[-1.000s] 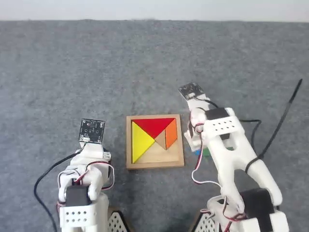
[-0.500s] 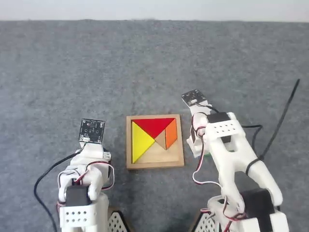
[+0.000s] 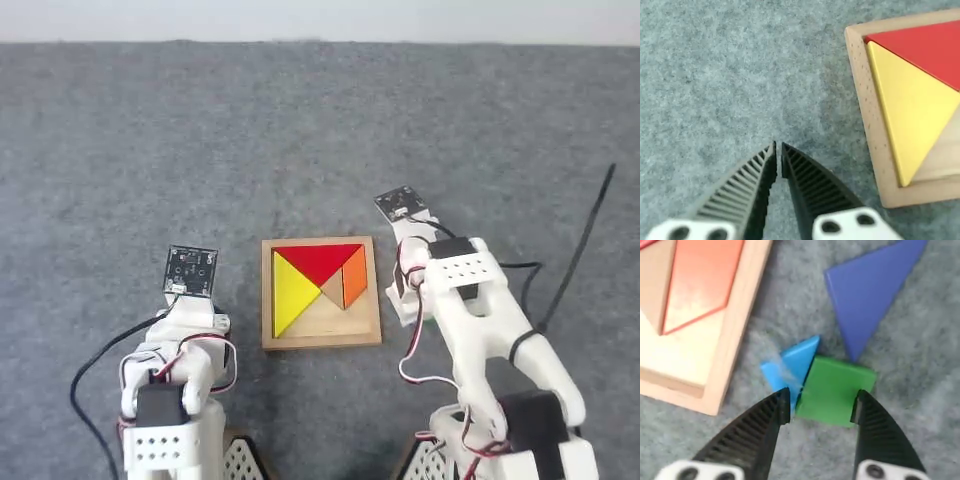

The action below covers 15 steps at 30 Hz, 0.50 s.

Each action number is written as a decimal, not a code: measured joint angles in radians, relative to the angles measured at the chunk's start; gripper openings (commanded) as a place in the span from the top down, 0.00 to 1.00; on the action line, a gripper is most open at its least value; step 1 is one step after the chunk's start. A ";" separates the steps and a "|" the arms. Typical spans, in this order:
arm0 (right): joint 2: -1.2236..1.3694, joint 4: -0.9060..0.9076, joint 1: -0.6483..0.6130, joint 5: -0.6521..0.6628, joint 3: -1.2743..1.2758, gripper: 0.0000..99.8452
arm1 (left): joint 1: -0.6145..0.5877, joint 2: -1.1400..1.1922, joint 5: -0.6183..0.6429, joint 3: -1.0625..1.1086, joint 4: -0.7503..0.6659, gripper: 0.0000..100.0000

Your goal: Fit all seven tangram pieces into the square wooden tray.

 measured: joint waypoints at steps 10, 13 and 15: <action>0.064 -0.032 0.074 0.002 -0.014 0.78 | 0.000 0.000 0.000 0.000 0.000 0.98; 0.075 -0.032 0.074 0.002 -0.025 0.78 | 0.000 0.000 0.000 0.000 0.000 0.98; 0.075 -0.032 0.072 0.002 -0.026 0.78 | 0.000 0.000 0.000 0.000 0.000 0.98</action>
